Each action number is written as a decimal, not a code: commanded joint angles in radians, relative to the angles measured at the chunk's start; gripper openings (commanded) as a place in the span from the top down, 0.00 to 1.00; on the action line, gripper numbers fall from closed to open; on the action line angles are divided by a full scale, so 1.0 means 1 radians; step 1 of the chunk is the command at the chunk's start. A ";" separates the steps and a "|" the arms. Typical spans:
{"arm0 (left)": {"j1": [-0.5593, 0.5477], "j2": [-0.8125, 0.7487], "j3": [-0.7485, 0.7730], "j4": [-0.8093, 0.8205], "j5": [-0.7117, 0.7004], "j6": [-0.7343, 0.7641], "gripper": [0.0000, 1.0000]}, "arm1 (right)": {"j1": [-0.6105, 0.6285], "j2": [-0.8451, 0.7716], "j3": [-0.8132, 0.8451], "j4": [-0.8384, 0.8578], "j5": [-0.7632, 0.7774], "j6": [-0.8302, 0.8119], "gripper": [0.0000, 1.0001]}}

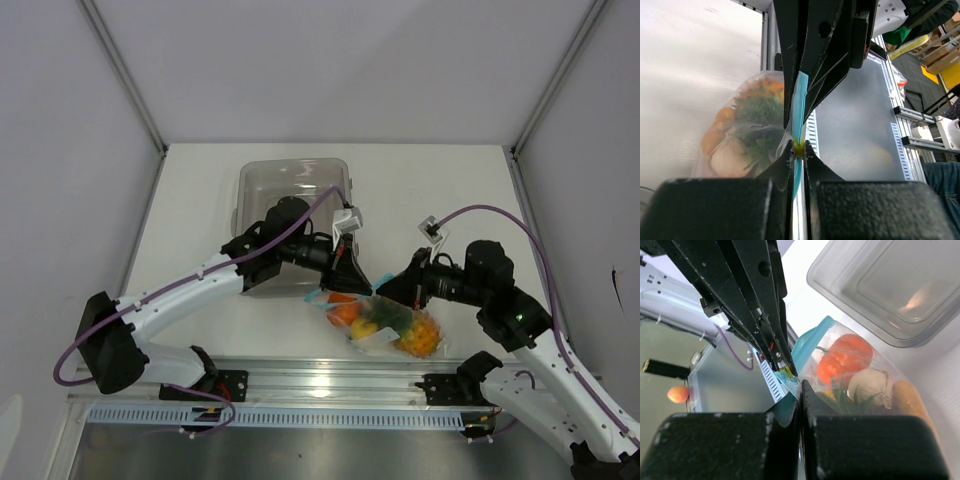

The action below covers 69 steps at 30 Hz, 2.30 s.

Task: Place the food in the zip-top bag and seal the zipper
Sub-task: Zip the zipper food storage bag at the center of the board.

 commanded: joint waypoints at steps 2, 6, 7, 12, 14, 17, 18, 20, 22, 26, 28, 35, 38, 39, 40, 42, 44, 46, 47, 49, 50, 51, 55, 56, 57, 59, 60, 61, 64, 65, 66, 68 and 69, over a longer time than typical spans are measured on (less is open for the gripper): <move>0.002 -0.040 0.002 -0.095 0.022 0.029 0.99 | -0.019 0.022 0.084 0.047 -0.085 -0.043 1.00; 0.006 -0.039 0.059 -0.107 0.045 0.034 0.99 | -0.019 0.071 0.171 -0.085 -0.209 -0.148 1.00; 0.006 -0.033 0.071 -0.130 0.055 0.042 0.99 | -0.019 0.101 0.189 -0.120 -0.225 -0.193 0.81; 0.006 0.006 0.168 -0.164 0.080 0.046 0.99 | -0.017 0.149 0.260 -0.189 -0.303 -0.250 0.59; 0.006 0.013 0.188 -0.181 0.079 0.049 0.99 | -0.019 0.173 0.266 -0.200 -0.337 -0.265 0.60; 0.008 0.015 0.191 -0.181 0.077 0.048 1.00 | -0.013 0.216 0.275 -0.241 -0.361 -0.299 0.61; 0.006 0.015 0.189 -0.181 0.077 0.048 0.99 | -0.011 0.223 0.275 -0.254 -0.374 -0.309 0.62; 0.006 0.018 0.186 -0.181 0.077 0.048 0.99 | -0.008 0.238 0.278 -0.283 -0.381 -0.337 0.64; 0.008 0.018 0.183 -0.182 0.080 0.049 0.99 | -0.007 0.252 0.286 -0.303 -0.384 -0.352 0.68; 0.006 0.024 0.181 -0.184 0.079 0.052 0.99 | 0.027 0.285 0.308 -0.327 -0.374 -0.375 0.82; 0.006 0.024 0.180 -0.188 0.074 0.055 0.99 | 0.039 0.295 0.309 -0.329 -0.352 -0.376 0.93; 0.017 0.018 0.163 -0.204 0.057 0.063 0.99 | 0.087 0.292 0.308 -0.355 -0.179 -0.380 1.00; 0.026 0.009 0.146 -0.207 0.054 0.066 0.99 | 0.096 0.260 0.305 -0.354 -0.067 -0.374 1.00; 0.028 0.007 0.143 -0.208 0.051 0.068 0.99 | 0.096 0.240 0.297 -0.341 -0.038 -0.369 1.00; 0.029 0.001 0.139 -0.215 0.049 0.074 0.99 | 0.096 0.230 0.297 -0.340 -0.010 -0.362 1.00; 0.039 -0.007 0.123 -0.225 0.040 0.083 0.99 | 0.096 0.218 0.300 -0.347 0.060 -0.354 1.00; 0.049 -0.023 0.100 -0.247 0.033 0.095 0.99 | 0.096 0.210 0.300 -0.357 0.138 -0.343 1.00; 0.059 -0.037 0.083 -0.261 0.019 0.103 1.00 | 0.093 0.188 0.279 -0.352 0.191 -0.336 1.00; 0.066 -0.054 0.059 -0.274 0.016 0.108 0.99 | 0.087 0.178 0.269 -0.346 0.224 -0.330 1.00; 0.074 -0.076 0.045 -0.291 0.000 0.118 0.99 | 0.075 0.154 0.242 -0.328 0.246 -0.320 1.00; 0.077 -0.085 0.033 -0.314 -0.006 0.124 0.99 | 0.059 0.146 0.236 -0.323 0.249 -0.313 1.00; 0.082 -0.108 0.024 -0.326 -0.015 0.129 1.00 | 0.053 0.143 0.231 -0.323 0.252 -0.310 1.00; 0.092 -0.165 -0.003 -0.366 -0.047 0.144 0.99 | 0.032 0.117 0.202 -0.317 0.255 -0.296 1.00; 0.097 -0.175 -0.015 -0.374 -0.058 0.146 0.99 | 0.030 0.112 0.196 -0.320 0.258 -0.290 1.00; 0.098 -0.184 -0.016 -0.391 -0.063 0.149 0.99 | 0.030 0.108 0.191 -0.315 0.261 -0.281 1.00; 0.101 -0.211 -0.026 -0.412 -0.076 0.158 0.99 | 0.029 0.103 0.190 -0.321 0.266 -0.274 1.00; 0.102 -0.220 -0.030 -0.431 -0.096 0.163 0.99 | 0.029 0.101 0.191 -0.323 0.272 -0.273 1.00; 0.103 -0.243 -0.035 -0.438 -0.107 0.166 0.99 | 0.029 0.100 0.194 -0.327 0.280 -0.270 1.00; 0.106 -0.289 -0.059 -0.463 -0.145 0.167 0.98 | 0.027 0.092 0.196 -0.332 0.294 -0.262 1.00; 0.108 -0.299 -0.064 -0.468 -0.153 0.167 0.98 | 0.027 0.094 0.196 -0.335 0.300 -0.260 1.00; 0.108 -0.312 -0.069 -0.472 -0.168 0.167 0.98 | 0.027 0.094 0.194 -0.337 0.303 -0.257 1.00; 0.109 -0.344 -0.082 -0.486 -0.185 0.166 0.97 | 0.024 0.095 0.190 -0.332 0.313 -0.250 1.00; 0.108 -0.353 -0.084 -0.492 -0.193 0.166 0.95 | 0.022 0.098 0.186 -0.332 0.315 -0.250 1.00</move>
